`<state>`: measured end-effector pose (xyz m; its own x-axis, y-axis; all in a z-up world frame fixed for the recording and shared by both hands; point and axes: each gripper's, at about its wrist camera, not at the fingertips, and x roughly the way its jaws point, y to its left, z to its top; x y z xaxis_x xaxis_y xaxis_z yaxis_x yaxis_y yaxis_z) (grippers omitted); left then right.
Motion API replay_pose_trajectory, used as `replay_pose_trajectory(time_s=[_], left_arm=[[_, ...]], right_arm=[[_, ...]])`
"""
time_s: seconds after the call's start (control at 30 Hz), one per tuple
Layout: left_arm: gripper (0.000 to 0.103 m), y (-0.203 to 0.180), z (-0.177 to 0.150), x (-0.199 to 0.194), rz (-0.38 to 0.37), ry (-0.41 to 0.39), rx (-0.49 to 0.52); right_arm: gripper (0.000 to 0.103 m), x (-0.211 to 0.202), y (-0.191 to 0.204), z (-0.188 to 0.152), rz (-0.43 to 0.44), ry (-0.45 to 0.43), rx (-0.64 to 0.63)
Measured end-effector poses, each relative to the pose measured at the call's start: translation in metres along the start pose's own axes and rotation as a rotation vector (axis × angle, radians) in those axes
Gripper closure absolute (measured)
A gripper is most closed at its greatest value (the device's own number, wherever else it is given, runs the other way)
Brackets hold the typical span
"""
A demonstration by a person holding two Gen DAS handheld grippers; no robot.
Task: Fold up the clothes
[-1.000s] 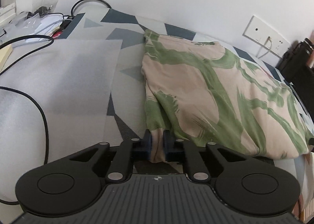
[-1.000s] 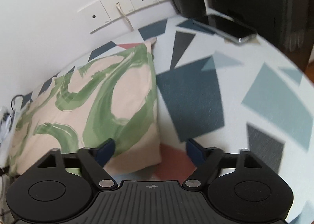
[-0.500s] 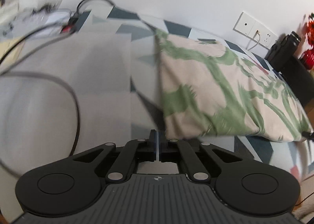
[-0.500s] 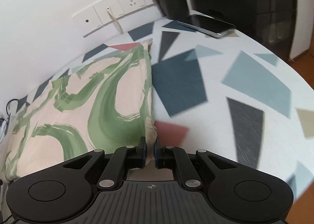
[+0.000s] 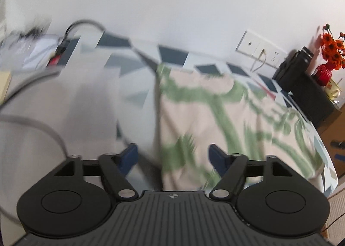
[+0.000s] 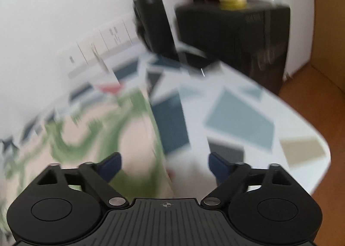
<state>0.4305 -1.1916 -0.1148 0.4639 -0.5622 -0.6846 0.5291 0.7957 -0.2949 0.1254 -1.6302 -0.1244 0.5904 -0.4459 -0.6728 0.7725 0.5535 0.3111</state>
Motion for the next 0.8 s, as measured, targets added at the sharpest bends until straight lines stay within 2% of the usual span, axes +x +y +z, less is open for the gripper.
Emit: replay_pose_trajectory(time_s=[0.03,0.07,0.13,0.27,0.43,0.53,0.63,0.8], left_arm=[[0.007,-0.004,0.009,0.002,0.000,-0.011,0.010],[0.006,-0.009,0.018,0.004,0.002,-0.023,0.021],[0.001,-0.018,0.035,0.008,0.009,-0.042,0.042],[0.001,-0.035,0.062,0.027,0.033,-0.038,0.066],[0.001,-0.036,0.064,0.075,0.046,0.050,0.066],[0.001,-0.030,0.054,0.108,0.081,0.119,0.075],[0.001,-0.023,0.043,0.131,0.107,0.167,0.067],[0.001,-0.023,0.038,0.150,0.124,0.211,0.047]], right_arm=[[0.003,-0.004,0.004,0.010,0.013,-0.023,-0.001],[0.001,-0.005,0.010,0.021,0.023,-0.043,-0.016],[0.001,-0.006,0.023,0.042,0.036,-0.076,-0.051],[0.001,-0.001,0.050,0.082,0.054,-0.122,-0.120],[0.001,0.045,0.064,0.096,0.077,-0.036,-0.172],[0.001,0.085,0.065,0.083,0.069,0.068,-0.217],[0.001,0.116,0.063,0.066,0.055,0.135,-0.241],[0.001,0.147,0.059,0.043,0.053,0.238,-0.247]])
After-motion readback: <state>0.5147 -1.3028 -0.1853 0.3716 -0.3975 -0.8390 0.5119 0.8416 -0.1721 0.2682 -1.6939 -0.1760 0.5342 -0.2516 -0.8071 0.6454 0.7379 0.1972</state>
